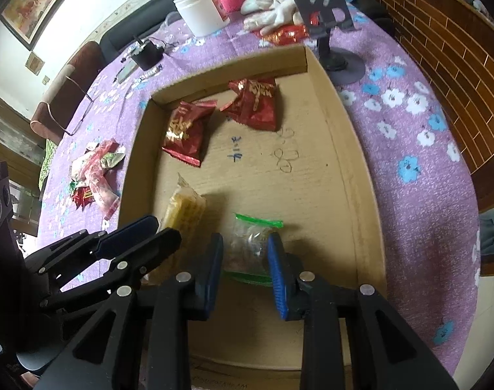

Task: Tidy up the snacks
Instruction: 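Lower the wafer bar and green-zip bag into the tray and release both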

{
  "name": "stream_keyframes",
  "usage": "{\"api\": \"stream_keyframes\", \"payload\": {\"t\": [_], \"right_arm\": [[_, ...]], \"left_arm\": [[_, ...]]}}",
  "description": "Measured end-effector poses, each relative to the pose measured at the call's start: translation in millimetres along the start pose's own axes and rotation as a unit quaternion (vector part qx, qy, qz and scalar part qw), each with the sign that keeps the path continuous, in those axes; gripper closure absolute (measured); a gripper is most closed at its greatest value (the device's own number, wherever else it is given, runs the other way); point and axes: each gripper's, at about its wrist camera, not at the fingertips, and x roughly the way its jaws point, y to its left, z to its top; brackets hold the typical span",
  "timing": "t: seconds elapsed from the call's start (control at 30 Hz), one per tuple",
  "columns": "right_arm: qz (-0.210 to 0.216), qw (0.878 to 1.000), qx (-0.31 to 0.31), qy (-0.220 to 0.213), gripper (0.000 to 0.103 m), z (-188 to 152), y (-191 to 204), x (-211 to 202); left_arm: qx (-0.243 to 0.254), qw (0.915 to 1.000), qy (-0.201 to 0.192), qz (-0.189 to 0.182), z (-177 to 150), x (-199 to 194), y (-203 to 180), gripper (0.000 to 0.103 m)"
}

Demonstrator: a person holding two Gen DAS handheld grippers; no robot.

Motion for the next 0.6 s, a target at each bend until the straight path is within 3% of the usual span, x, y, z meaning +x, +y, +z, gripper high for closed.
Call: {"api": "stream_keyframes", "payload": {"t": [0.4, 0.6], "right_arm": [[-0.021, 0.999, 0.016, -0.022, 0.076, -4.0, -7.3, -17.5], [-0.020, 0.999, 0.006, -0.030, 0.076, -8.0, -0.8, -23.9]], "left_arm": [[0.025, 0.9996, 0.000, -0.015, -7.9, -10.8, -17.4, 0.076], [0.013, 0.9998, -0.003, -0.012, -11.3, -17.7, -13.8, 0.076]]}}
